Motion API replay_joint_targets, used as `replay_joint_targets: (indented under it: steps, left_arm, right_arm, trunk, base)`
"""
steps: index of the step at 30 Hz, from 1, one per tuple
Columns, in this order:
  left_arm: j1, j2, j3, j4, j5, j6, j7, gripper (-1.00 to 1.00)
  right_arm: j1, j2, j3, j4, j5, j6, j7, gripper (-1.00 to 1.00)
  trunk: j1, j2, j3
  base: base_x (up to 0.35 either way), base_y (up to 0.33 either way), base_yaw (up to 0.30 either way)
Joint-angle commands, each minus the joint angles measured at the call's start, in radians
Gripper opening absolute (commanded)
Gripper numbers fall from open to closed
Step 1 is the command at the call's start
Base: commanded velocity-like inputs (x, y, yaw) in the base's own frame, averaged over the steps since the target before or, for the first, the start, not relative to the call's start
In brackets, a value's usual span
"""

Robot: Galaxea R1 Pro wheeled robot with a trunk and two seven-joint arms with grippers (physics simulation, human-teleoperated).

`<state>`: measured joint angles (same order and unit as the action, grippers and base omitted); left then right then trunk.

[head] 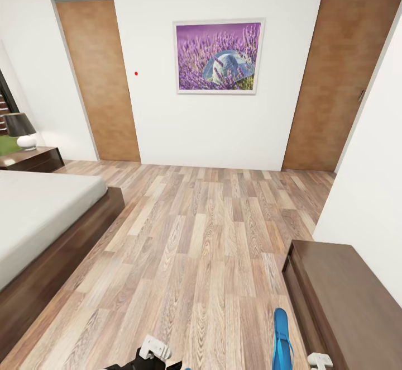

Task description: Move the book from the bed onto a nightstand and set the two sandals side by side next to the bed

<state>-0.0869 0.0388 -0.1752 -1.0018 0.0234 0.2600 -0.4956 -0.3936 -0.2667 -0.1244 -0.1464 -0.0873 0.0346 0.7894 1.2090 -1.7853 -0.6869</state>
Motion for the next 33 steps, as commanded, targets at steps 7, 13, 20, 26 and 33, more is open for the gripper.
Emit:
replay_joint_targets:
  steps: [7,13,20,26,33]
  left_arm:
    - [-0.001,0.000,-0.001,-0.001,0.003,0.007,-0.001,1.00]
    - [0.000,0.000,-0.001,-0.001,0.003,0.007,-0.001,1.00]
    - [-0.001,0.000,0.000,0.000,0.004,0.007,-0.001,1.00]
    - [-0.268,-0.082,0.062,-0.081,0.129,0.501,0.146,1.00]
    - [-0.292,-0.085,0.076,-0.069,0.217,0.528,0.156,1.00]
  right_arm:
    - [-0.001,0.000,-0.001,0.001,-0.006,0.004,0.002,-1.00]
    - [-0.001,0.000,-0.001,0.001,-0.006,0.004,0.002,-1.00]
    - [-0.001,0.000,-0.001,0.001,-0.006,0.005,0.002,-1.00]
    - [-0.001,0.000,-0.002,0.001,-0.006,0.005,0.002,-1.00]
    - [-0.001,0.000,-0.003,0.001,-0.006,0.005,0.002,-1.00]
  trunk:
    - [0.008,-0.015,-0.007]
    - [0.008,-0.015,-0.007]
    - [0.008,-0.015,-0.007]
    - [0.008,-0.015,-0.007]
    - [0.008,-0.015,-0.007]
  base:
    - [0.000,0.000,0.000]
    - [0.000,0.000,0.000]
    - [0.000,0.000,0.000]
    - [0.000,0.000,0.000]
    - [0.000,0.000,0.000]
